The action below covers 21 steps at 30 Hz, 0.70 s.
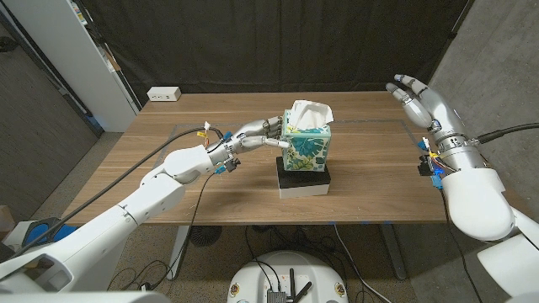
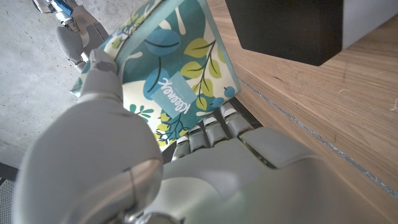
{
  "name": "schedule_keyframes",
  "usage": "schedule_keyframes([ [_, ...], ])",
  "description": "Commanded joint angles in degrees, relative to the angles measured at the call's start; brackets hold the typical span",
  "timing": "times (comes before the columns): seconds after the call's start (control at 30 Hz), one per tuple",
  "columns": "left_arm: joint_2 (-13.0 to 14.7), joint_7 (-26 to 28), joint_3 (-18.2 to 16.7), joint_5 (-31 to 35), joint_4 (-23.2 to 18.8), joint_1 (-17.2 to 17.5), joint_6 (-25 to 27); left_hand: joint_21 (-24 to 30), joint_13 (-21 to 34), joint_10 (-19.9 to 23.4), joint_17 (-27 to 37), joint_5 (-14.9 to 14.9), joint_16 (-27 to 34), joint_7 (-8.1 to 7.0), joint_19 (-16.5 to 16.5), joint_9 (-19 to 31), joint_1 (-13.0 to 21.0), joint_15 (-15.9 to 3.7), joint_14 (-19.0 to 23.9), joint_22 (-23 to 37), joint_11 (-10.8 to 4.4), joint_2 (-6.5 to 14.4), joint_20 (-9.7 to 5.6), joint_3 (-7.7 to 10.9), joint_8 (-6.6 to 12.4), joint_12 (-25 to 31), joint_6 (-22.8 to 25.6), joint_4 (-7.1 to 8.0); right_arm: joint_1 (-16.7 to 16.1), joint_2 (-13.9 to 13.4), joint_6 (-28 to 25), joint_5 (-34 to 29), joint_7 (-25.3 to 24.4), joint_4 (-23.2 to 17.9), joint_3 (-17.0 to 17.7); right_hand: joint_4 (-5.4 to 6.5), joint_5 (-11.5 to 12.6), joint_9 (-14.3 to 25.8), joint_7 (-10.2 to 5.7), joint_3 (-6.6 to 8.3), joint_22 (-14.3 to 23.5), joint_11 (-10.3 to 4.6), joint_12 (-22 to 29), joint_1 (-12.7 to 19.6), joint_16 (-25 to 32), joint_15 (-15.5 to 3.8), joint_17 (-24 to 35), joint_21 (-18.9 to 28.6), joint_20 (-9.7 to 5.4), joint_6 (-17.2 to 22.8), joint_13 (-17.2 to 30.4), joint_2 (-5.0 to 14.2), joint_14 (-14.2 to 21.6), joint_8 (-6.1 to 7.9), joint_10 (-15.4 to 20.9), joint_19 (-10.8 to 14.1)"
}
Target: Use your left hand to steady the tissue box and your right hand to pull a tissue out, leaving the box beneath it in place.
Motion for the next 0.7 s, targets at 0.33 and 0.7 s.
schedule_keyframes([
  [0.33,-1.23,-1.21,0.66,0.19,2.46,-2.29,0.21,0.26,0.43,-0.05,-0.03,0.21,-0.37,-0.07,-0.03,2.76,0.88,-2.21,-0.49,0.16,0.09,3.47,-0.40,4.73,0.37,-0.14,0.11,4.14,2.58,2.06,-2.00,-9.98,1.80,-0.45,-4.32,-0.85,0.30,0.10,-0.33,0.97,0.11,-0.09,0.23,1.73,0.19,-4.66,-0.34,-0.35,-1.64,0.78,0.21,1.44,0.79,0.40,0.72,-1.38],
  [0.7,-1.79,-1.58,0.79,-0.17,3.57,-2.80,0.15,0.26,0.54,0.02,-0.05,0.20,-0.37,-0.03,-0.05,2.79,0.80,-2.17,-0.53,0.16,0.25,3.40,-0.41,4.93,0.43,-0.16,0.13,4.12,4.05,1.13,-3.57,-13.41,3.43,-1.29,-7.01,-1.11,0.28,0.11,-0.19,1.09,0.13,-0.19,0.04,2.02,0.32,-3.90,-0.50,0.19,-0.77,0.65,0.21,1.21,1.32,0.23,0.50,-0.18],
])
